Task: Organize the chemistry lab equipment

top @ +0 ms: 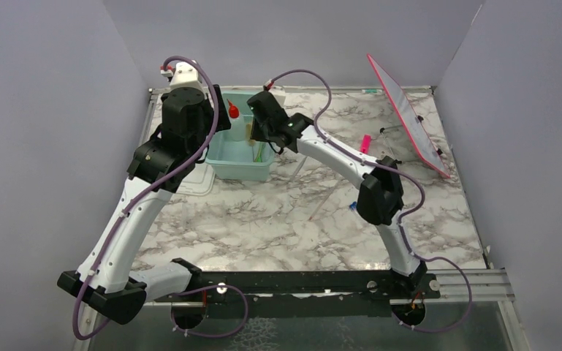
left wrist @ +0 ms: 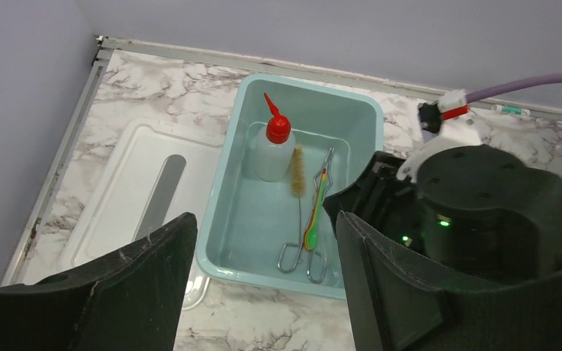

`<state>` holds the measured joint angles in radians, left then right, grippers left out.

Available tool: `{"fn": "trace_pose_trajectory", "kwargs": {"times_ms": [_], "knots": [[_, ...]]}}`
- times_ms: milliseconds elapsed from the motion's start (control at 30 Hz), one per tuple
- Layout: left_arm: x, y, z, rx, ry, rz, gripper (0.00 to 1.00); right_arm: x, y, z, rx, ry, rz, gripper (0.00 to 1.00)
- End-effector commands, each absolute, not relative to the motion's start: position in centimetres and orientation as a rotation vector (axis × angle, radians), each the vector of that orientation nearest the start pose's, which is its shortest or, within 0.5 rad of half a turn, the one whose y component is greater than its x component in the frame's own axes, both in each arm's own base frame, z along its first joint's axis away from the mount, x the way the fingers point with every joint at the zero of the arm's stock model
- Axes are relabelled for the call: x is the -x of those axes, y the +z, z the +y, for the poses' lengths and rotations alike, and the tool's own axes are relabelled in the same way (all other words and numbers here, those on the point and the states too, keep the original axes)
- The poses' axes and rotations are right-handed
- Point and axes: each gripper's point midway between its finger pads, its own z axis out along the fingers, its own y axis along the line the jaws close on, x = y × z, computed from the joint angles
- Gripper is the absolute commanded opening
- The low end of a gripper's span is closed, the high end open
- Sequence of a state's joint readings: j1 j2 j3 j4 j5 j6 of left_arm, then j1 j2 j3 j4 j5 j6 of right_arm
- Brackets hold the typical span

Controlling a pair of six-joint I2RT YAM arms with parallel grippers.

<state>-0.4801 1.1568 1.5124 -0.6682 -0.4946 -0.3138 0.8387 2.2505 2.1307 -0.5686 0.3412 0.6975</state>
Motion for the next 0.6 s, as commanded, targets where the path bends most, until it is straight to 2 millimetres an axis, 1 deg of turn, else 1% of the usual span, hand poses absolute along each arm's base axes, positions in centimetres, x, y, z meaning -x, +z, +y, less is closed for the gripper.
{"fn": "trace_pose_trajectory", "kwargs": {"times_ms": [0, 67, 100, 167, 233, 300, 367, 400, 433, 467, 567], "knots": [[-32.8, 39.1, -9.9, 0.154, -0.139, 1.833, 0.73, -42.1, 26.8, 41.7, -0.047, 0.589, 2.063, 0.29], [-32.8, 38.9, -10.0, 0.154, -0.143, 1.837, 0.73, -41.6, 28.2, 40.0, -0.074, 0.568, 2.035, 0.31], [-32.7, 38.7, -10.0, 0.154, -0.147, 1.839, 0.73, -41.4, 28.5, 39.0, -0.091, 0.544, 2.027, 0.33], [-32.6, 38.7, -10.2, 0.148, -0.163, 1.837, 0.73, -41.0, 28.6, 37.0, -0.126, 0.494, 2.023, 0.36], [-32.4, 38.7, -10.3, 0.145, -0.176, 1.834, 0.73, -40.7, 27.7, 34.9, -0.163, 0.433, 2.038, 0.39], [-32.3, 38.7, -10.3, 0.141, -0.182, 1.831, 0.73, -40.5, 26.1, 32.8, -0.211, 0.369, 2.076, 0.42], [-32.1, 38.8, -10.2, 0.137, -0.184, 1.825, 0.73, -40.1, 23.3, 30.9, -0.286, 0.298, 2.142, 0.48], [-32.0, 38.8, -10.2, 0.137, -0.185, 1.823, 0.74, -39.9, 22.0, 30.0, -0.333, 0.260, 2.173, 0.52], [-32.0, 38.8, -10.2, 0.136, -0.185, 1.823, 0.74, -39.7, 20.6, 29.3, -0.357, 0.234, 2.208, 0.56], [-32.0, 38.7, -10.2, 0.137, -0.186, 1.823, 0.75, -39.7, 19.2, 28.6, -0.377, 0.222, 2.248, 0.58], [-31.9, 38.7, -10.3, 0.134, -0.194, 1.825, 0.75, -39.6, 15.5, 27.7, -0.425, 0.227, 2.354, 0.59]]}}
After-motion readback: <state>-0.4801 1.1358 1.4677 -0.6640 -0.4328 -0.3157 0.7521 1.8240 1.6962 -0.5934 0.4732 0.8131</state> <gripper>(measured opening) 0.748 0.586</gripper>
